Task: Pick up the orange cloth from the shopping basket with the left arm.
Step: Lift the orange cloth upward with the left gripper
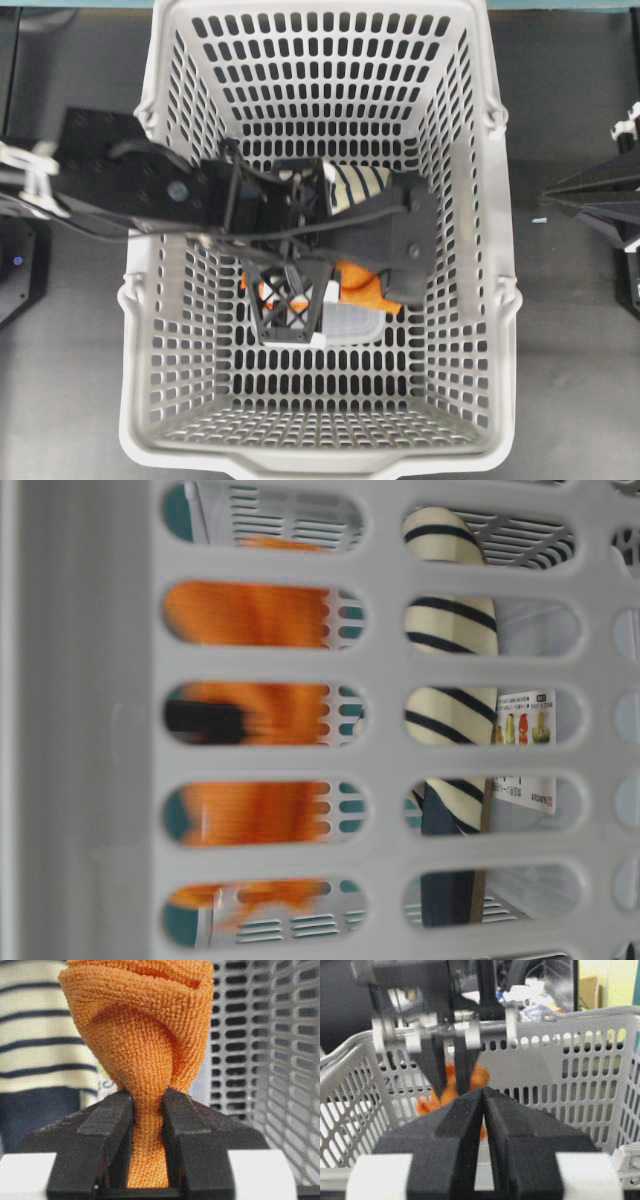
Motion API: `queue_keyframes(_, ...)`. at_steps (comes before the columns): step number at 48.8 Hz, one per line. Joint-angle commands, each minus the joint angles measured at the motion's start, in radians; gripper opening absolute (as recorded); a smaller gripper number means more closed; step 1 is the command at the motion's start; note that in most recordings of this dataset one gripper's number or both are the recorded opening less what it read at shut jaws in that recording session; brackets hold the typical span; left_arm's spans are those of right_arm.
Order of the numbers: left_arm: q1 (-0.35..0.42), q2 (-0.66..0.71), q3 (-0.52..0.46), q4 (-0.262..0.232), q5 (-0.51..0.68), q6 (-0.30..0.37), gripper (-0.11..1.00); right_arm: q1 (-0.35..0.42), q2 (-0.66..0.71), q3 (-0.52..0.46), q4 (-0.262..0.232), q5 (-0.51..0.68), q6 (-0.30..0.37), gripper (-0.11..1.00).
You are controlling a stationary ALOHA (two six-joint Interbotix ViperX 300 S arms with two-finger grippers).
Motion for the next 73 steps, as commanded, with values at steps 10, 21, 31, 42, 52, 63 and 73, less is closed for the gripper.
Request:
queue_keyframes(10, -0.003, -0.021, -0.253, 0.003, 0.227, -0.002, 0.15, -0.002, 0.005, -0.006, 0.005, -0.005, 0.002, -0.01)
queue_keyframes(21, 0.000, -0.017, -0.258, 0.003, 0.245, -0.002, 0.15, 0.000, 0.003, -0.006, 0.005, -0.005, 0.002, -0.01)
queue_keyframes(31, 0.002, -0.017, -0.258, 0.003, 0.245, -0.002, 0.15, -0.002, 0.005, -0.006, 0.005, -0.006, 0.002, -0.01)
queue_keyframes(42, 0.003, -0.017, -0.258, 0.003, 0.245, -0.002, 0.15, -0.002, 0.005, -0.006, 0.005, -0.008, 0.002, -0.01)
queue_keyframes(52, 0.003, -0.017, -0.258, 0.005, 0.250, -0.002, 0.15, 0.000, 0.005, -0.006, 0.005, -0.009, 0.002, -0.01)
queue_keyframes(63, 0.003, -0.015, -0.258, 0.003, 0.252, -0.002, 0.15, 0.000, 0.005, -0.006, 0.005, -0.009, 0.002, -0.01)
queue_keyframes(73, 0.003, -0.015, -0.255, 0.003, 0.256, -0.002, 0.15, -0.002, 0.005, -0.006, 0.005, -0.009, 0.002, -0.01)
